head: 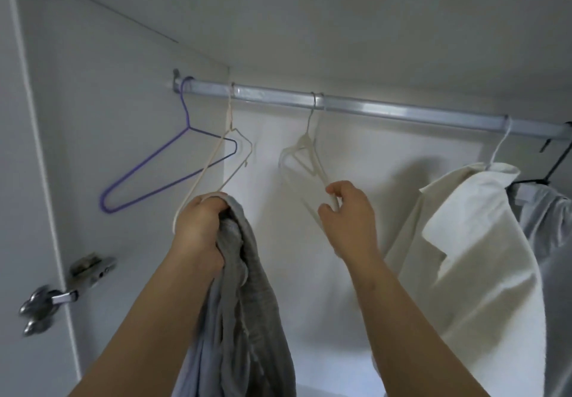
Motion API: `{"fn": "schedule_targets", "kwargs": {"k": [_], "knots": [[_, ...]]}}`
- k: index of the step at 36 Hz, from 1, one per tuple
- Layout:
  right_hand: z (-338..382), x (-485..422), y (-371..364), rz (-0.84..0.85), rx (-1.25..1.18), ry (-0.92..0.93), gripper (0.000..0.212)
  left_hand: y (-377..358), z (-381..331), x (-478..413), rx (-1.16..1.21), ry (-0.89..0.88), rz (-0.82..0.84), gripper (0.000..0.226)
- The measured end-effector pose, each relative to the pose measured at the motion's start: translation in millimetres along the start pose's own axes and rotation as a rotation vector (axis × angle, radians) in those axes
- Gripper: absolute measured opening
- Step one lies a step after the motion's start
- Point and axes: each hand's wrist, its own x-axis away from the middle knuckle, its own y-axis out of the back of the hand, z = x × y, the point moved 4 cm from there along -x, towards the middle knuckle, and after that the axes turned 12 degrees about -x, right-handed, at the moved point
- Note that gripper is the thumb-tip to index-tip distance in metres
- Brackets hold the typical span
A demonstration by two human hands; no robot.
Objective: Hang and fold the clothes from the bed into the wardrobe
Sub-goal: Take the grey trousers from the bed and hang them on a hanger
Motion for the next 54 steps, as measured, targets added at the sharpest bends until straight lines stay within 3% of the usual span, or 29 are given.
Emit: {"fn": "schedule_targets", "kwargs": {"k": [6,10,12,26,32,37,45,48,51,54], "knots": [[-18.8,-9.8,-18.1,0.097,-0.161,-0.185,0.050,8.6,1.4,-3.2,-0.013,0.012,-0.024,0.026],[-23.0,-14.2,-23.0,0.064,-0.309,-0.320,0.027,7.2,3.5,-2.7,0.030,0.062,-0.013,0.028],[-22.3,-19.1,-23.4,0.039,-0.329,-0.323,0.013,7.4,4.2,-5.5,-0.014,0.062,0.003,0.027],[-12.0,-26.5,-22.7,-0.068,-0.513,-0.292,0.036,9.4,2.1,-12.0,-0.083,0.026,0.048,0.020],[-13.1,-9.0,-18.1,-0.078,-0.612,-0.325,0.023,10.2,6.5,-4.8,-0.068,-0.011,0.044,0.025],[-30.1,26.0,-13.6,-0.114,-0.721,-0.413,0.015,14.0,30.9,0.1,-0.062,0.059,0.065,0.025],[-61.2,85.6,-8.0,-0.090,-0.781,-0.554,0.011,12.0,66.9,8.3,-0.132,0.246,0.164,0.019],[-73.1,110.3,-1.2,-0.060,-0.858,-0.571,0.012,7.8,82.7,15.4,-0.126,0.358,0.249,0.023],[-86.1,140.2,7.7,-0.010,-0.908,-0.589,0.018,1.6,93.7,27.8,-0.182,0.366,0.400,0.019],[-97.3,167.0,17.9,0.040,-0.852,-0.614,0.026,-0.7,101.7,38.5,-0.151,0.387,0.449,0.030]]}}
